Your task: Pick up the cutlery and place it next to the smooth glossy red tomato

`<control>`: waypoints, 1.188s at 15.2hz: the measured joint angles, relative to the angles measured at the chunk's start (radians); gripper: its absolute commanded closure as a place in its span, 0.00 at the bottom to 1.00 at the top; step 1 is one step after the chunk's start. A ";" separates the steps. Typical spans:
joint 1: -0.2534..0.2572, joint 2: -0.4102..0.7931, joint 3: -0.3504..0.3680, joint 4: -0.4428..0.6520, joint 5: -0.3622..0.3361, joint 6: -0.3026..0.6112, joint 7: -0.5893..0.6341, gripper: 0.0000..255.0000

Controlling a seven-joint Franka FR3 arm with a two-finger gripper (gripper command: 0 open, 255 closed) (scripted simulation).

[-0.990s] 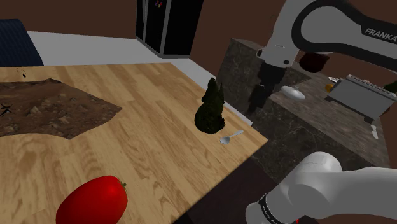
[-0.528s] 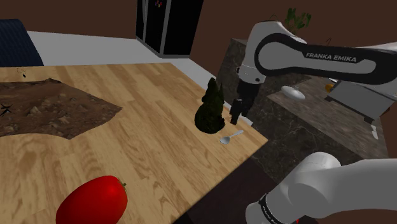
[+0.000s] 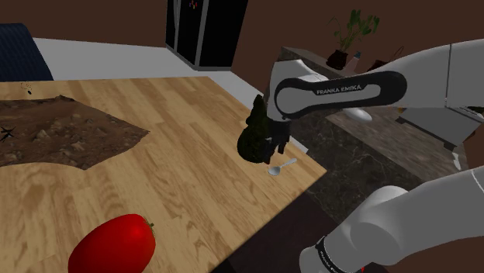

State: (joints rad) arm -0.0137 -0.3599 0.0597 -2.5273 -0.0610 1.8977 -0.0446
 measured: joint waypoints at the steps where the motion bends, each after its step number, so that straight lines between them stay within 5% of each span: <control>1: -0.004 0.025 -0.001 -0.006 -0.009 0.024 0.003 0.00; 9: -0.015 0.078 -0.007 -0.080 -0.029 0.146 0.008 0.00; 15: -0.015 0.081 -0.006 -0.087 -0.029 0.157 0.010 0.00; 16: -0.015 0.081 -0.006 -0.087 -0.029 0.157 0.010 1.00; 18: -0.015 0.081 -0.006 -0.087 -0.029 0.157 0.010 1.00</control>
State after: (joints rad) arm -0.0283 -0.2787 0.0539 -2.6139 -0.0898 2.0546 -0.0350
